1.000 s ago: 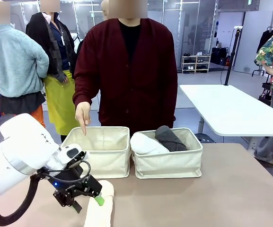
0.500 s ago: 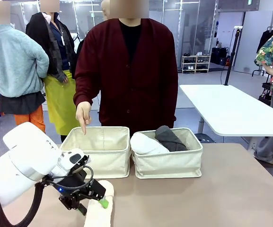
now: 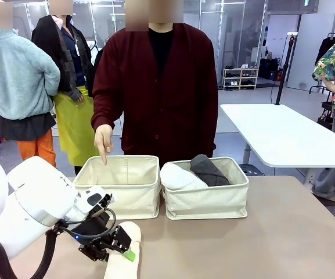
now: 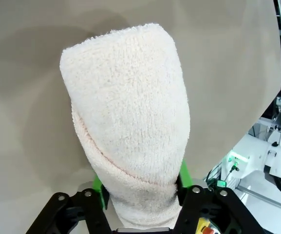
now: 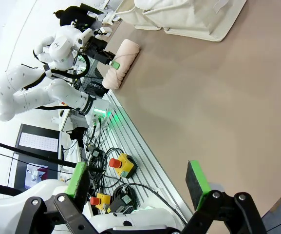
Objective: Divide the towels into two baskets.
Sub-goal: Pick up one hotel-folded towel from the bottom of the table and place it in the Fabric basket indicated by the person.
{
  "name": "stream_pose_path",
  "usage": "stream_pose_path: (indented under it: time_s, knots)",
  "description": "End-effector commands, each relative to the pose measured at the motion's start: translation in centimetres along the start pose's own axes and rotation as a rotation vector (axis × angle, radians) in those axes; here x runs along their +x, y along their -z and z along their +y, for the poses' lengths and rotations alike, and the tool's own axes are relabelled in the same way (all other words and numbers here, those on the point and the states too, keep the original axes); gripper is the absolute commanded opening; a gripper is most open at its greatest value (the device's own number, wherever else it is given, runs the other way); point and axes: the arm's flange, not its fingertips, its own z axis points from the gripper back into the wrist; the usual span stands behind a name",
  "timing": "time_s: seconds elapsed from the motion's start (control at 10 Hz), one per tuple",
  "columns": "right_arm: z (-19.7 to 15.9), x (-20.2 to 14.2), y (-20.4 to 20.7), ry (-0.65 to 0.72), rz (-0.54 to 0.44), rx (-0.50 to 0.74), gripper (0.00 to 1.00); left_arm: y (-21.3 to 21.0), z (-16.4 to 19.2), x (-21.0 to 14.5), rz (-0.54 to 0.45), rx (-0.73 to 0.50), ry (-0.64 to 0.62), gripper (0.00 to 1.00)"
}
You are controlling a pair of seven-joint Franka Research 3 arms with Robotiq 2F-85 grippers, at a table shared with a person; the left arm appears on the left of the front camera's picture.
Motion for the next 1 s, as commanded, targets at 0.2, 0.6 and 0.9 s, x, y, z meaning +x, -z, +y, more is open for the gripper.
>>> stream_pose_path:
  time_s: [0.2, 0.6, 0.9]
  knots:
    - [0.4, -0.1, 0.0, -0.013, -0.004, 0.004, 1.0, -2.6, 0.7, -6.2, -0.041, -0.047, 0.036, 0.21]
    - [0.4, -0.1, 0.0, -0.013, -0.004, 0.004, 1.0, -10.1, -1.9, -7.7, 0.086, -0.039, 0.216, 0.14]
    - [0.4, -0.1, 0.0, -0.013, -0.004, 0.004, 1.0, -12.9, -3.4, -9.2, 0.248, 0.295, 0.63, 0.14]
